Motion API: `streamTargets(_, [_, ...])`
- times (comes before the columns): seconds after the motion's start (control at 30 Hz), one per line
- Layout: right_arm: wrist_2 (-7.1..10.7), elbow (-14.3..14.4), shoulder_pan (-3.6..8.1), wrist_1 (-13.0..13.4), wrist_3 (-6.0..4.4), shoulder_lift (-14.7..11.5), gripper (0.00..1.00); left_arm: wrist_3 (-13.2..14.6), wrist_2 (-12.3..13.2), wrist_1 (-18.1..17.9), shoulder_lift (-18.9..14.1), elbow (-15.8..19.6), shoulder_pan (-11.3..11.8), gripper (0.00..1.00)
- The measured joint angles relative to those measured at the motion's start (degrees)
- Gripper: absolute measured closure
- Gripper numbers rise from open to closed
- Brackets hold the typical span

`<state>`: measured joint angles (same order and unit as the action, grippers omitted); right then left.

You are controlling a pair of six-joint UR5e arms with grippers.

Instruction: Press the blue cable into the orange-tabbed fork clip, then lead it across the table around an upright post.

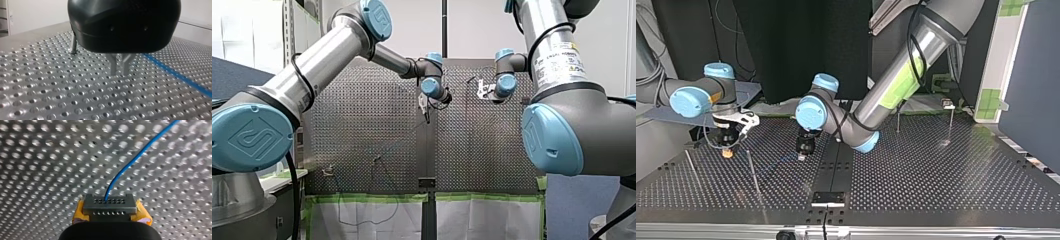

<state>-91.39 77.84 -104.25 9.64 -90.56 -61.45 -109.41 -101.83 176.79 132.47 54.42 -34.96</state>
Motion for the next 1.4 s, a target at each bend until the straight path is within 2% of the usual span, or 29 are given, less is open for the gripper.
streamTargets(0.13, [-0.1,2.0,-0.14,2.0,-0.7,0.3,1.0,0.1,-1.6,0.3,0.0,0.3,0.0,0.4])
streamTargets(0.23, [-0.18,3.6,-0.26,3.6,-1.04,0.8,1.0,0.2,-2.0,0.4,0.0,0.4,0.1,0.4])
streamTargets(0.27, [-0.22,4.1,-0.3,4.1,-1.09,1.1,1.0,0.2,-1.8,0.4,0.0,0.4,0.1,0.34])
streamTargets(0.3, [-0.35,4.8,-0.38,4.8,-1.12,1.5,1.0,0.1,-1.6,0.3,0.0,0.4,0.1,0.34])
streamTargets(0.33, [-0.52,5.3,-0.43,5.3,-1.15,1.8,1.0,-0.2,-1.1,0.2,0.0,0.4,0.2,0.28])
streamTargets(0.37, [-0.77,5.8,-0.47,5.8,-1.2,2.2,1.0,-0.4,-0.8,0.1,0.0,0.4,0.2,0.15])
streamTargets(0.4, [-1.22,6.5,-0.48,6.4,-1.3,2.7,1.0,-0.8,-0.3,0.0,0.0,0.4,0.2,0.15])
streamTargets(0.43, [-1.61,7.0,-0.44,6.9,-1.37,3.0,1.0,-1.3,0.3,-0.1,0.0,0.4,0.3,0.04])
streamTargets(0.47, [-2.01,7.5,-0.37,7.4,-1.43,3.3,1.0,-1.8,0.8,-0.3,0.0,0.4,0.3,0.0])
streamTargets(0.63, [-3.61,9.5,0.18,9.9,-1.62,5.2,1.0,-4.3,1.4,-1.3,0.0,0.4,0.3,0.0])
streamTargets(0.77, [-4.49,10.2,0.51,10.7,-1.67,7.1,1.0,-4.9,0.4,-1.4,0.0,0.4,0.3,0.0])
streamTargets(0.9, [-5.19,11.6,0.89,12.3,-2.33,9.1,1.0,-5.1,-0.2,-1.5,0.0,0.4,0.3,0.0])
streamTargets(1.03, [-5.42,12.7,1.4,14.5,-2.9,11.3,1.0,-5.1,-0.4,-1.7,0.0,0.4,0.3,0.0])
streamTargets(1.4, [-5.59,13.0,3.04,20.3,-2.88,17.7,1.0,-5.1,-0.9,-1.8,0.0,0.4,0.5,0.0])
